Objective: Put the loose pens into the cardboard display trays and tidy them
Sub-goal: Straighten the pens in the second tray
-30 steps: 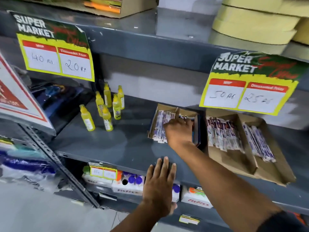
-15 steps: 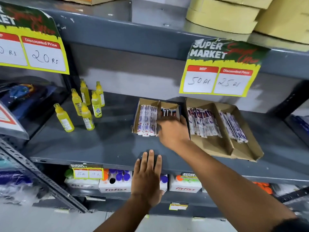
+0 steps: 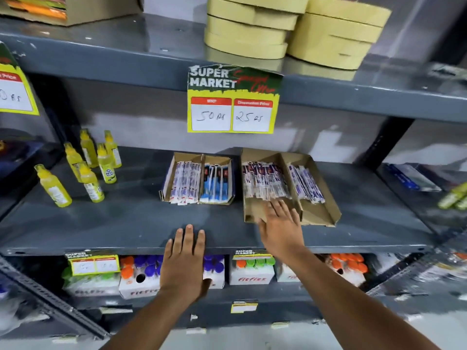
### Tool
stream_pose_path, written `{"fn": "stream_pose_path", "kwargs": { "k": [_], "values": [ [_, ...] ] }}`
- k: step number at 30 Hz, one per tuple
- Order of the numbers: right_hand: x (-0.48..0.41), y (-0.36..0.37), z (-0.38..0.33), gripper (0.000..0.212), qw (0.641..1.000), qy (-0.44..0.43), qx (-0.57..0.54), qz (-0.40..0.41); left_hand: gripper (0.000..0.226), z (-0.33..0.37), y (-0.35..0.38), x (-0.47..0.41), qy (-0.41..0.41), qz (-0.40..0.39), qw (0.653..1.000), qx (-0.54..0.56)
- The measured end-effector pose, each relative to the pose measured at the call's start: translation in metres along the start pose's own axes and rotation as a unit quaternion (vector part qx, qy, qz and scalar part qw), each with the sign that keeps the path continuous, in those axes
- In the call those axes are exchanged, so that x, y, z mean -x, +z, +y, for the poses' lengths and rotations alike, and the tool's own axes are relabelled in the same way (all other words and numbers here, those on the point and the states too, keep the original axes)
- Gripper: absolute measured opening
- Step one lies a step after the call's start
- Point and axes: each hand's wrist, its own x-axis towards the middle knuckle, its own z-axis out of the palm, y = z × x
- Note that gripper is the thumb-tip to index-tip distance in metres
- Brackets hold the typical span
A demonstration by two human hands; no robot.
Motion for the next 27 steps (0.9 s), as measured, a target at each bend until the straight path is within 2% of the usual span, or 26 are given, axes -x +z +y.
{"fn": "stream_pose_path", "kwargs": {
  "k": [6, 9, 13, 16, 20, 23, 27],
  "values": [
    [-0.007, 0.004, 0.009, 0.051, 0.999, -0.034, 0.007, -0.004, 0.113, 0.001, 0.001, 0.002, -0.006, 0.002, 1.0, -0.006],
    [-0.024, 0.003, -0.001, 0.049, 0.998, -0.049, 0.007, -0.034, 0.112, 0.0, 0.0, 0.001, -0.002, 0.001, 1.0, -0.016],
    [-0.046, 0.003, -0.007, 0.052, 0.997, 0.021, -0.012, -0.078, 0.114, 0.0, 0.0, 0.002, 0.002, -0.003, 1.0, -0.01],
    [-0.056, 0.007, -0.005, 0.041, 0.994, 0.085, -0.055, -0.041, 0.114, 0.001, -0.001, 0.001, 0.004, -0.019, 1.0, -0.008],
    [-0.073, 0.007, -0.004, 0.027, 0.983, 0.162, -0.08, -0.04, 0.11, -0.001, -0.004, -0.003, 0.007, -0.028, 1.0, -0.001],
    [-0.082, 0.012, -0.004, 0.023, 0.98, 0.184, -0.06, -0.046, 0.109, -0.002, -0.005, -0.004, 0.005, -0.035, 0.999, 0.005],
    [-0.09, 0.019, 0.0, 0.023, 0.984, 0.168, -0.05, -0.003, 0.108, -0.002, -0.004, -0.006, 0.011, -0.043, 0.999, 0.0]
  ]
}}
